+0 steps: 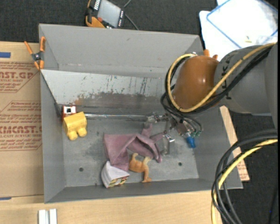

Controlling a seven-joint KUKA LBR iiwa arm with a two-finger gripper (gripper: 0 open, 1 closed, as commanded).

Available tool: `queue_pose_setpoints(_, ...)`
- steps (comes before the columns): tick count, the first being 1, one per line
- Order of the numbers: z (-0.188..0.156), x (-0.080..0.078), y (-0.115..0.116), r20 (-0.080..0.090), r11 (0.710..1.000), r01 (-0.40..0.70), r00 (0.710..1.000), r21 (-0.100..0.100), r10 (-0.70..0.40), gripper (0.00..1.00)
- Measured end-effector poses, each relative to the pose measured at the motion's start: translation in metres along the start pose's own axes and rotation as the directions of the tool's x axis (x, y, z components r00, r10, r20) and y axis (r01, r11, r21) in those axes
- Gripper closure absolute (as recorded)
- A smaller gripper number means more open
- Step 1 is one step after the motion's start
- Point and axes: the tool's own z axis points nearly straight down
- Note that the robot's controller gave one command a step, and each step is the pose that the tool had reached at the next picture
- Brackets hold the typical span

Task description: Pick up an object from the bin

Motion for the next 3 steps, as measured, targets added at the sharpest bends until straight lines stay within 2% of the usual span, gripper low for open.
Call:
queue_pose_setpoints(1, -0.001, -0.001, -0.001, 0.003, 1.000, 0.000, 1.000, 0.002, 0.000, 0.00)
queue_pose_setpoints(2, 0.018, 0.026, 0.022, 0.010, 0.946, 0.323, 0.946, 0.008, -0.323, 1.00)
queue_pose_setpoints(3, 0.018, 0.026, 0.022, 0.010, 0.946, 0.323, 0.946, 0.008, -0.323, 1.00)
